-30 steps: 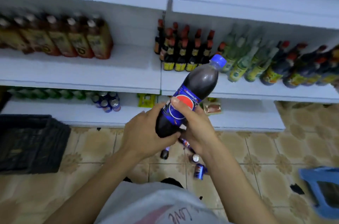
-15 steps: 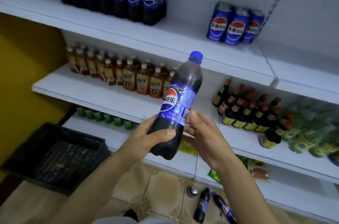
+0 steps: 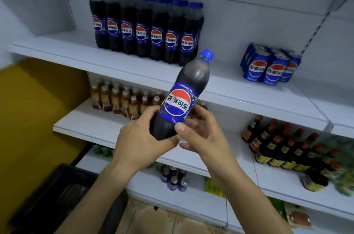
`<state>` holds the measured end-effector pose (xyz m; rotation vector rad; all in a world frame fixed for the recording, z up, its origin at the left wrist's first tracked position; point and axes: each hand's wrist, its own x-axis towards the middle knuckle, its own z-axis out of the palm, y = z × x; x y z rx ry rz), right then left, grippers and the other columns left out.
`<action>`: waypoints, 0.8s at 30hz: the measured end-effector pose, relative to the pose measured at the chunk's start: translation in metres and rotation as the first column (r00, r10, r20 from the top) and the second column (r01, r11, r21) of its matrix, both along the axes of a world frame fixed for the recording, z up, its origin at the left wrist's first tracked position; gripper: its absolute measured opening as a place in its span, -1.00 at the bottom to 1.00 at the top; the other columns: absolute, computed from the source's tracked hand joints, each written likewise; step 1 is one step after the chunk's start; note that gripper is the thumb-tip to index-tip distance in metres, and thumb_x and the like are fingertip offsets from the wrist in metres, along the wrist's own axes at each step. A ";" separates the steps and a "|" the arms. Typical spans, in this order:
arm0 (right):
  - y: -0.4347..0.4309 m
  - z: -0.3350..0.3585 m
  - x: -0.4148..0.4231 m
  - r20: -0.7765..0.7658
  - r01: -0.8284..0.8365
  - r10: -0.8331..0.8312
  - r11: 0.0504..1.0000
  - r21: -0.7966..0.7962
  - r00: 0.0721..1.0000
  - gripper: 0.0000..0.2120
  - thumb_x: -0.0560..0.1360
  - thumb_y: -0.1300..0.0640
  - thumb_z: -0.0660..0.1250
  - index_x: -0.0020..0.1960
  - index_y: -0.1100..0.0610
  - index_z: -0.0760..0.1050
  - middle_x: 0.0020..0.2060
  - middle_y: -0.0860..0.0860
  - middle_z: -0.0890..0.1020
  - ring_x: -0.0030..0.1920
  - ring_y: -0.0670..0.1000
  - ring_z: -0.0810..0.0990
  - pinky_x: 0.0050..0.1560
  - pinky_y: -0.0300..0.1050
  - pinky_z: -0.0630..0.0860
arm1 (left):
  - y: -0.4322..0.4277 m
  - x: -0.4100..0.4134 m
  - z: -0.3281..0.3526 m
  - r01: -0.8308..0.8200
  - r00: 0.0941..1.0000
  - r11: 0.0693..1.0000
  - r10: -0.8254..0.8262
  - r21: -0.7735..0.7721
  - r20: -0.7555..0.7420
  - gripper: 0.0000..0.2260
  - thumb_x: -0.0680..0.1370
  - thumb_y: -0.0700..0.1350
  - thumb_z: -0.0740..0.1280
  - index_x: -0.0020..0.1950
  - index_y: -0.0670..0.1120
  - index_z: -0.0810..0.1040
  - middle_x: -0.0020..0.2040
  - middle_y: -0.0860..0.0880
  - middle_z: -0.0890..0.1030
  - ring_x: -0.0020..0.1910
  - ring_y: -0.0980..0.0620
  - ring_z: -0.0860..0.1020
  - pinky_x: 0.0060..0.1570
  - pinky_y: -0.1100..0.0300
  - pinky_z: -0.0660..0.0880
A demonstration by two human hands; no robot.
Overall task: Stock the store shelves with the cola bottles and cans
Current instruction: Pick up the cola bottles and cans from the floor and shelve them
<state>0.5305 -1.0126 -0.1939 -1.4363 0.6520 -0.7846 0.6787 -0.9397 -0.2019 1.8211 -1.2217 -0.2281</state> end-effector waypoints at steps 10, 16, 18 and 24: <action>-0.054 0.030 0.074 0.176 0.220 -0.201 0.971 -0.098 0.964 -0.35 0.34 0.13 0.56 0.28 -0.14 0.30 -0.07 -0.09 0.61 -0.17 -0.21 0.64 -0.27 -0.37 0.52 | -0.067 0.027 0.040 -0.159 0.856 0.968 0.234 -0.196 0.461 -0.32 0.27 0.36 0.14 0.32 0.09 0.36 -0.01 0.04 0.63 -0.13 -0.09 0.61 -0.27 0.07 0.54; -0.132 0.055 0.077 0.128 0.284 -0.265 0.945 -0.160 0.956 -0.31 0.30 0.09 0.57 0.30 -0.10 0.28 -0.02 -0.07 0.59 -0.15 -0.26 0.63 -0.20 -0.29 0.59 | -0.136 0.032 0.049 -0.152 0.753 0.972 0.230 -0.176 0.616 -0.18 0.27 0.35 0.36 0.41 -0.06 0.36 0.04 -0.03 0.62 -0.11 -0.06 0.63 -0.31 0.10 0.51; -0.163 0.060 0.072 0.099 0.284 -0.268 0.935 -0.212 0.958 -0.26 0.28 0.12 0.58 0.32 -0.11 0.27 -0.01 -0.10 0.60 -0.11 -0.24 0.63 -0.11 -0.20 0.63 | -0.157 0.042 0.050 -0.059 0.791 0.983 0.152 -0.173 0.592 -0.08 0.27 0.56 0.13 0.45 -0.01 0.28 0.16 0.01 0.59 0.02 -0.01 0.59 -0.15 0.08 0.53; -0.266 0.067 0.070 0.001 0.312 -0.330 0.892 -0.327 0.944 -0.30 0.26 0.14 0.59 0.26 -0.06 0.29 -0.05 -0.23 0.54 -0.10 -0.24 0.58 -0.07 -0.20 0.60 | -0.243 0.081 0.047 -0.019 0.857 0.990 0.090 -0.143 0.507 -0.21 0.45 0.39 0.18 0.54 0.00 0.09 0.50 -0.04 0.25 0.43 -0.03 0.24 0.34 -0.01 0.29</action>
